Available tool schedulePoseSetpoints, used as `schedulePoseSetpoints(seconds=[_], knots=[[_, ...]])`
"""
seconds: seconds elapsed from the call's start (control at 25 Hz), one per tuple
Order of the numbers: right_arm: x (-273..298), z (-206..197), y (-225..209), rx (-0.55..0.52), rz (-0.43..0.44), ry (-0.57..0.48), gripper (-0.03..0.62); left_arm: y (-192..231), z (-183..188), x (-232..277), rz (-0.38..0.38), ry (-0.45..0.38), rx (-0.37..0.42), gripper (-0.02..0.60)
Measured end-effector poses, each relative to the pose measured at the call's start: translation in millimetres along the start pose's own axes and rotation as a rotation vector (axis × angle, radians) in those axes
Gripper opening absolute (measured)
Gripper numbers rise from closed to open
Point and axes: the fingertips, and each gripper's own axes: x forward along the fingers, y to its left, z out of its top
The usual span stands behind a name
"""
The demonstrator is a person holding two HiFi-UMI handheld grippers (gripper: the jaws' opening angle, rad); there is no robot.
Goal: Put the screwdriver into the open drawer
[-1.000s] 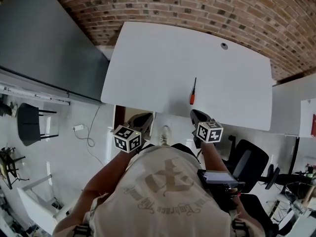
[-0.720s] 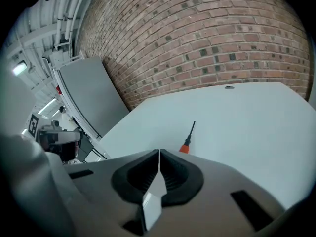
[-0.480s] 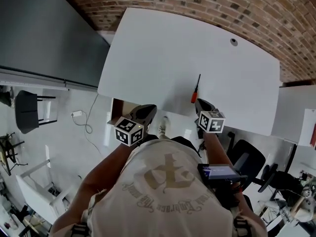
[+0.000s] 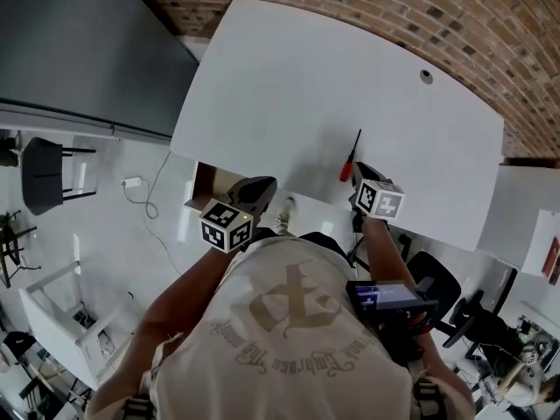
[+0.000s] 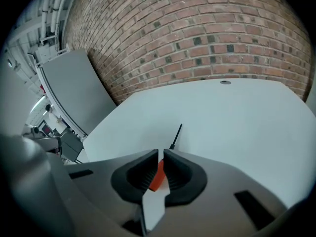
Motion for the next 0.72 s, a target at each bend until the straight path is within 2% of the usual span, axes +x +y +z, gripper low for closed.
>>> schedulePoseSetpoints(seconds=[0.16, 0.24, 0.44, 0.72], knots=[[13.6, 0.6, -8.5, 0.055, -0.007, 0.033, 0.044, 5.8, -2.6, -8.1, 0.033, -0.015, -0.019, 0.02], [21.4, -0.3, -8.6, 0.061, -0.002, 0.062, 0.123, 10.3, -3.5, -13.2, 0.055, -0.024, -0.03, 0.02], [34.2, -0.2, -11.1, 0.049, -0.025, 0.105, 0.126, 19.0, -1.5, -24.5, 0.097, -0.041, -0.042, 0.02], [53.1, 3.0, -19.2, 0.039, -0.073, 0.149, 0.127, 16.9, -0.9, -26.2, 0.11, -0.038, -0.038, 0.02]])
